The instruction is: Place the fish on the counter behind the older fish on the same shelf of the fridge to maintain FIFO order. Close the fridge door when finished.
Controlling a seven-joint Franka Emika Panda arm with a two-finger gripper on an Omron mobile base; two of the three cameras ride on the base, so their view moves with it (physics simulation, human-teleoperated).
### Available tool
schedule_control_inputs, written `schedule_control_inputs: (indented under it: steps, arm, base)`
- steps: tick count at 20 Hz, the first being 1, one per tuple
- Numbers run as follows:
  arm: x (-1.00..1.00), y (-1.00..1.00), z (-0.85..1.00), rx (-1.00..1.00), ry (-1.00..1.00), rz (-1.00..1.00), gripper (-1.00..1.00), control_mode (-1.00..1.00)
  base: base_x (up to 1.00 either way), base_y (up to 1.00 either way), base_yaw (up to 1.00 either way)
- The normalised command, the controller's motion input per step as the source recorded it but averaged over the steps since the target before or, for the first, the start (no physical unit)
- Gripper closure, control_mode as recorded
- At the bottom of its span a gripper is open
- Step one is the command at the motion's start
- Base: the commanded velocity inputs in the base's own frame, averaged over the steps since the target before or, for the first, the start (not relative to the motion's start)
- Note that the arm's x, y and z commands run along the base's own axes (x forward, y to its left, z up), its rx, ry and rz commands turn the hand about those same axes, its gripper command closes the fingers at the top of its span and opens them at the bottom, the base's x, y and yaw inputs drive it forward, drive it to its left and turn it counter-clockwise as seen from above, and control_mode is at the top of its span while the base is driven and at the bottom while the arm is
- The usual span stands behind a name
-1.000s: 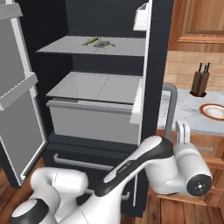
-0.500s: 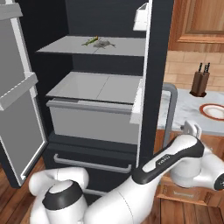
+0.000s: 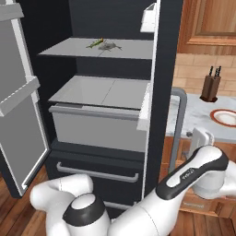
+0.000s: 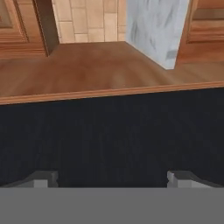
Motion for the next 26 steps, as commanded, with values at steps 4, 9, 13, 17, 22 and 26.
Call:
schedule_control_inputs:
  steps: [4, 9, 13, 17, 22, 26]
  arm:
    - [0.00, 1.00, 0.00, 0.00, 0.00, 0.08, -1.00, -1.00]
    - [0.00, 1.00, 0.00, -0.01, 0.00, 0.04, -1.00, -1.00]
    - [0.00, 1.00, 0.00, -0.04, 0.00, 0.00, -1.00, -1.00]
    - [0.22, 0.95, 0.00, -0.02, 0.00, 0.00, -1.00, -1.00]
    - [0.54, 0.61, 0.00, 0.00, 0.00, 0.02, -1.00, -1.00]
    - [0.51, 0.63, 0.01, 0.00, -0.01, 0.00, -1.00, -1.00]
  base:
    - [0.00, 0.00, 0.00]
    - [0.00, 0.00, 0.00]
    - [0.00, 0.00, 0.00]
    - [0.00, 0.00, 0.00]
    - [0.00, 0.00, 0.00]
    - [0.00, 0.00, 0.00]
